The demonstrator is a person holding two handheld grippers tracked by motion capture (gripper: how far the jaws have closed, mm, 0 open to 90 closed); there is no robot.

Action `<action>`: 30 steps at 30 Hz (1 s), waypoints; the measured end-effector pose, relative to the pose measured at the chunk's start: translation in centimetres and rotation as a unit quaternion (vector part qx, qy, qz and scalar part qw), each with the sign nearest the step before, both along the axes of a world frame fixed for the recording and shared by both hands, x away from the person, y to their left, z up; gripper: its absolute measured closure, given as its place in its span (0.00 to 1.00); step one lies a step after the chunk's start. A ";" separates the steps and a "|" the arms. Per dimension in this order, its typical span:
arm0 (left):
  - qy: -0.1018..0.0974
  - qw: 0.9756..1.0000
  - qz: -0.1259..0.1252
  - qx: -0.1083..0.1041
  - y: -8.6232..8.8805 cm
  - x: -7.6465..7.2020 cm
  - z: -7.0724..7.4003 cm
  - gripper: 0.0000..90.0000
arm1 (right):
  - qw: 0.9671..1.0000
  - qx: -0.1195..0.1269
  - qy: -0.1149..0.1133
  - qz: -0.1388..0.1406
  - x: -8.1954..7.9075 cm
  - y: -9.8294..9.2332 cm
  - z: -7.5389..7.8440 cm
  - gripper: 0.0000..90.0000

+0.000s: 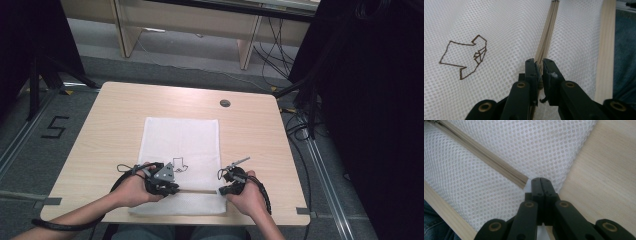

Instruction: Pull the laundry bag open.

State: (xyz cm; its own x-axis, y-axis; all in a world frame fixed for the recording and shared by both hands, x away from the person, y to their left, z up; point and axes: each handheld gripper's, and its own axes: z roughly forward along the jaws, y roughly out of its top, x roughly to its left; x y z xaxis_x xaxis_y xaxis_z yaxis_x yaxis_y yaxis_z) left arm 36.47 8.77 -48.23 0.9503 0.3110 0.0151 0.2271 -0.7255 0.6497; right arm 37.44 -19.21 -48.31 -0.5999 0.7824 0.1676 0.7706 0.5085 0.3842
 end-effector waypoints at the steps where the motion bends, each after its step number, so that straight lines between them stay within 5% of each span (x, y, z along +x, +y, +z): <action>1: 0.002 1.000 0.001 0.001 0.0 0.0 0.0 0.91 | 1.000 0.000 0.000 0.000 0.0 0.0 0.0 1.00; 3: -0.003 1.000 -0.004 0.008 0.4 0.1 0.1 0.92 | 1.000 -0.001 0.006 -0.006 0.0 0.0 0.0 1.00; 4: 0.010 1.000 0.008 -0.013 0.5 0.0 -0.1 0.91 | 1.000 -0.003 0.007 -0.008 0.0 0.0 0.1 1.00; 13: 0.006 1.000 0.012 -0.010 0.9 -0.1 0.0 0.91 | 1.000 0.001 -0.001 -0.002 0.0 0.0 0.0 1.00; 15: -0.002 1.000 0.002 0.012 1.3 0.1 0.1 0.91 | 1.000 0.000 -0.001 -0.002 0.0 0.0 0.0 1.00; 21: 0.014 0.999 0.030 -0.023 2.4 -0.1 0.0 0.91 | 1.000 -0.002 0.007 -0.008 0.0 0.0 0.0 1.00; 30: 0.011 0.999 0.027 -0.019 2.4 -0.1 0.1 0.91 | 1.000 -0.001 -0.001 0.001 0.0 0.0 0.0 1.00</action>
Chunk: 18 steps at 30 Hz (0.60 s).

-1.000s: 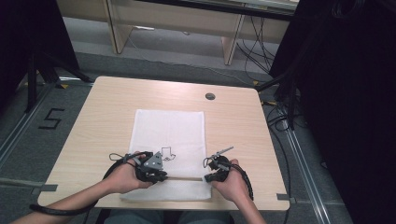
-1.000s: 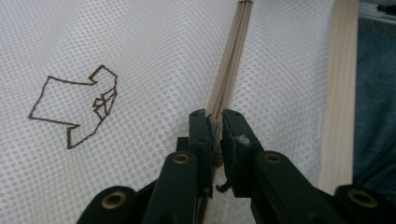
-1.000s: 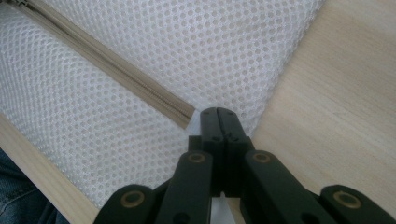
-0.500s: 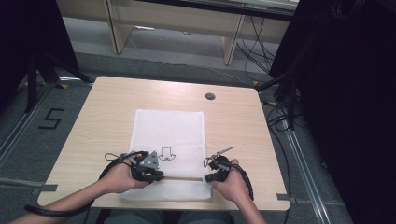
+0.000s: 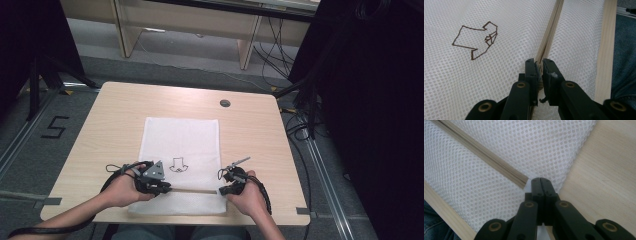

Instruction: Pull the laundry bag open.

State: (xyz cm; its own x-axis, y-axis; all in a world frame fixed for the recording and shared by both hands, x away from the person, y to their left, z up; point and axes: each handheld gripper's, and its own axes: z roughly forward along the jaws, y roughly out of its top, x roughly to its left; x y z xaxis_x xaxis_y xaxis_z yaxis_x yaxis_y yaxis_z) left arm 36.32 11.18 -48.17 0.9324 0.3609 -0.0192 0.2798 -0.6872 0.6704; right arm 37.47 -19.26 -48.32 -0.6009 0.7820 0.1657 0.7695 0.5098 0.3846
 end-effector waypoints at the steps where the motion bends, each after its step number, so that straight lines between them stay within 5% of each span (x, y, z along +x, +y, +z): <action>1: 0.000 1.000 -0.001 0.004 0.0 0.0 0.0 0.91 | 1.000 0.000 0.000 0.000 0.0 0.0 0.0 1.00; 2: -0.008 1.000 -0.018 0.023 0.3 0.2 0.2 0.91 | 1.000 0.001 0.000 -0.001 0.0 0.0 0.0 1.00; 3: 0.002 1.000 -0.003 0.002 0.1 0.0 -0.1 0.91 | 1.000 0.001 0.000 -0.002 0.0 0.0 0.0 1.00; 18: -0.002 1.000 0.002 -0.003 0.9 -0.1 0.1 0.91 | 1.000 0.001 0.000 0.000 0.0 0.0 0.0 1.00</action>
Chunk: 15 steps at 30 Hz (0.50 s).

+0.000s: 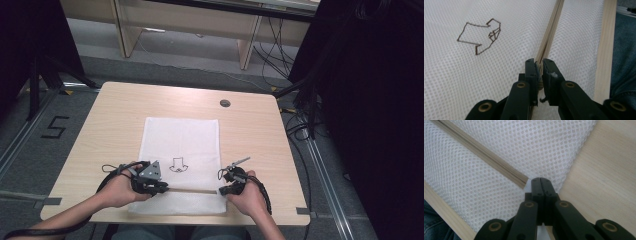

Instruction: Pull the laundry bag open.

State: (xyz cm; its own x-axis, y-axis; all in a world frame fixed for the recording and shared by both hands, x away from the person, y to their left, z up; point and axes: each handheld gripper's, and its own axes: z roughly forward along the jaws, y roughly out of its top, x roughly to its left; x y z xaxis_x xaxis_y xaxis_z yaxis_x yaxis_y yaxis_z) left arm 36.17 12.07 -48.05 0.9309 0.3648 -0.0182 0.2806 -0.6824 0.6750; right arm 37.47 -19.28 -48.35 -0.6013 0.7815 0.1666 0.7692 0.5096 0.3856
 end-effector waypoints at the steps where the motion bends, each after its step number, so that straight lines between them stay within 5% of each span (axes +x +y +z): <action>1: -0.002 1.000 0.001 0.004 0.1 0.0 0.0 0.91 | 1.000 0.000 0.000 0.000 0.0 0.0 0.0 1.00; 4: -0.002 1.000 -0.001 0.013 0.5 0.1 -0.1 0.92 | 1.000 -0.001 0.004 -0.002 -0.1 0.1 0.1 1.00; 7: 0.005 1.000 0.008 0.001 0.8 0.0 -0.2 0.91 | 1.000 -0.003 0.001 -0.002 -0.1 0.1 0.1 1.00; 9: -0.009 0.999 -0.012 0.033 1.3 0.3 0.1 0.92 | 1.000 -0.003 0.001 -0.002 -0.1 0.1 0.1 1.00; 10: 0.002 1.000 0.009 0.010 1.2 0.1 -0.1 0.92 | 1.000 -0.002 0.002 -0.002 -0.1 0.1 0.1 1.00; 12: -0.001 1.000 -0.001 0.025 1.7 0.3 -0.1 0.91 | 1.000 -0.005 0.001 -0.004 -0.1 0.2 0.1 1.00; 15: 0.007 1.000 0.019 0.002 1.8 0.0 -0.4 0.91 | 1.000 -0.006 -0.002 0.004 0.0 0.1 0.0 1.00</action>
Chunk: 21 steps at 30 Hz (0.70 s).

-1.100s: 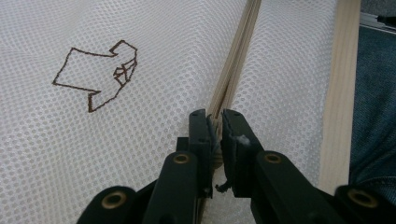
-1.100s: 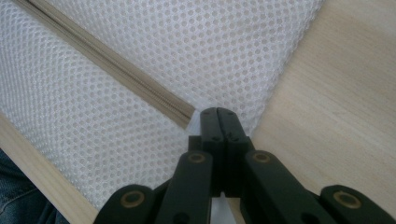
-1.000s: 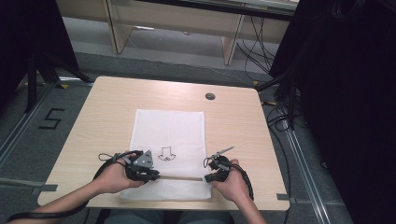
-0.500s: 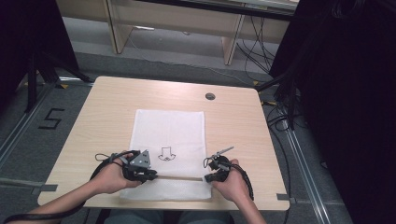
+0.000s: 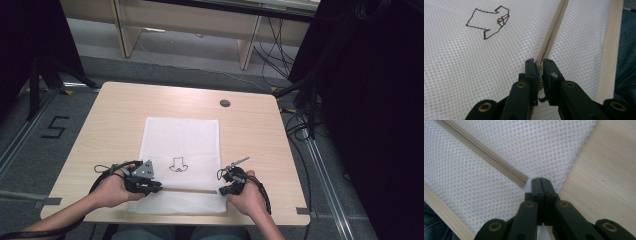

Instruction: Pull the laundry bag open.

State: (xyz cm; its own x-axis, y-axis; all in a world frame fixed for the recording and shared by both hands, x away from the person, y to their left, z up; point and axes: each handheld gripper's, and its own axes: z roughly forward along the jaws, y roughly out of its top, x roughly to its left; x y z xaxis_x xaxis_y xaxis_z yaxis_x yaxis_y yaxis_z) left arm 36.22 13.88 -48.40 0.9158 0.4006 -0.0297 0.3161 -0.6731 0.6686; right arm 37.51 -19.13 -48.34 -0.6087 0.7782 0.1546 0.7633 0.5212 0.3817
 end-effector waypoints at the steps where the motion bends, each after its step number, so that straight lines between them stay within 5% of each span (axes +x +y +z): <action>1: -0.001 1.000 -0.001 0.000 0.0 0.0 0.0 0.92 | 1.000 0.001 -0.003 0.003 0.0 0.0 0.0 1.00; 4: -0.005 1.000 -0.003 0.010 0.0 0.0 0.1 0.91 | 1.000 0.001 0.004 -0.010 -0.2 0.1 0.1 1.00; 5: -0.014 0.999 -0.022 0.038 0.4 0.3 0.3 0.91 | 1.000 -0.001 0.002 -0.008 -0.1 0.0 0.1 1.00; 9: -0.002 1.000 -0.004 0.021 1.1 0.2 0.0 0.91 | 1.000 0.001 0.002 -0.004 0.0 -0.1 0.1 1.00; 11: -0.003 1.000 -0.013 0.028 1.5 0.2 0.1 0.92 | 1.000 0.001 0.001 -0.008 0.0 0.0 0.0 1.00; 12: 0.000 1.000 0.003 0.010 1.3 0.0 0.0 0.92 | 1.000 -0.001 0.007 -0.015 -0.1 0.0 0.1 1.00; 13: -0.004 0.999 -0.014 0.029 1.5 0.2 0.1 0.91 | 1.000 -0.003 0.005 -0.015 -0.1 0.0 0.1 1.00; 15: -0.004 0.999 -0.016 0.029 1.5 0.2 0.2 0.91 | 1.000 -0.002 0.009 -0.016 -0.2 0.0 0.1 1.00; 17: -0.001 1.000 0.007 0.007 1.3 -0.1 -0.1 0.92 | 1.000 0.002 0.001 -0.006 -0.1 -0.1 0.0 1.00; 19: -0.014 0.998 -0.008 0.055 2.4 0.2 -0.1 0.92 | 1.000 -0.003 0.005 -0.011 0.0 -0.1 0.1 1.00; 21: 0.000 0.999 0.005 0.050 3.8 0.3 -0.4 0.92 | 1.000 -0.013 0.003 -0.013 0.0 -0.3 0.2 1.00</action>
